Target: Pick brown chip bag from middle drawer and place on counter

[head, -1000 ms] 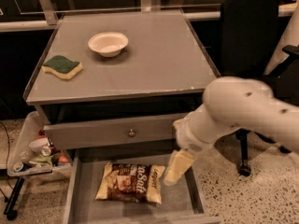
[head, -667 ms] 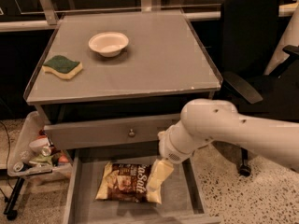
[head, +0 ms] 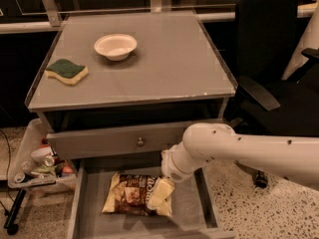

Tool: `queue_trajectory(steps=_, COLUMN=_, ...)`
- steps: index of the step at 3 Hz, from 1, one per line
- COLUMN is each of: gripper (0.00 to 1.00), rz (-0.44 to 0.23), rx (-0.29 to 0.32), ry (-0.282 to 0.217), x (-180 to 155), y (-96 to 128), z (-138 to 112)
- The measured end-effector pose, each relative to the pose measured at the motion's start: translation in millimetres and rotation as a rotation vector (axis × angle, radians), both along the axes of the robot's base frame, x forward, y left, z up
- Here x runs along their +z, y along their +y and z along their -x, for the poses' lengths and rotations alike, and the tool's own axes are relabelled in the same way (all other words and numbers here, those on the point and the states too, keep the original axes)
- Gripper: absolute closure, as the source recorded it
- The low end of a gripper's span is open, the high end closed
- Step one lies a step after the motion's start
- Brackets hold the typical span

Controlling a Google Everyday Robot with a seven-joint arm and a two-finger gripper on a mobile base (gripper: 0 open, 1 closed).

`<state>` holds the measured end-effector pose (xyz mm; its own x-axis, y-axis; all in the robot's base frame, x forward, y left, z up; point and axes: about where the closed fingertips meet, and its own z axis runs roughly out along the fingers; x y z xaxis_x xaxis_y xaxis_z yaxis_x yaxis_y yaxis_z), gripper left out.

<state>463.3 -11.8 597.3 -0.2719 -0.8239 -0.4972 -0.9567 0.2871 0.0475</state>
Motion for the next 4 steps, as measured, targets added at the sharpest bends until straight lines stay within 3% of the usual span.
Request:
queue_trajectory(steps=1, gripper=0.0, rz=-0.018, rx=0.015, ry=0.012, x=-11, y=5, z=2)
queue_trajectory(steps=2, gripper=0.0, rz=-0.053, rx=0.032, ry=0.024, x=-53, y=16, z=2)
queue_trajectory(steps=4, gripper=0.0, rz=-0.091, rx=0.025, ry=-0.012, x=-110, y=28, z=-18)
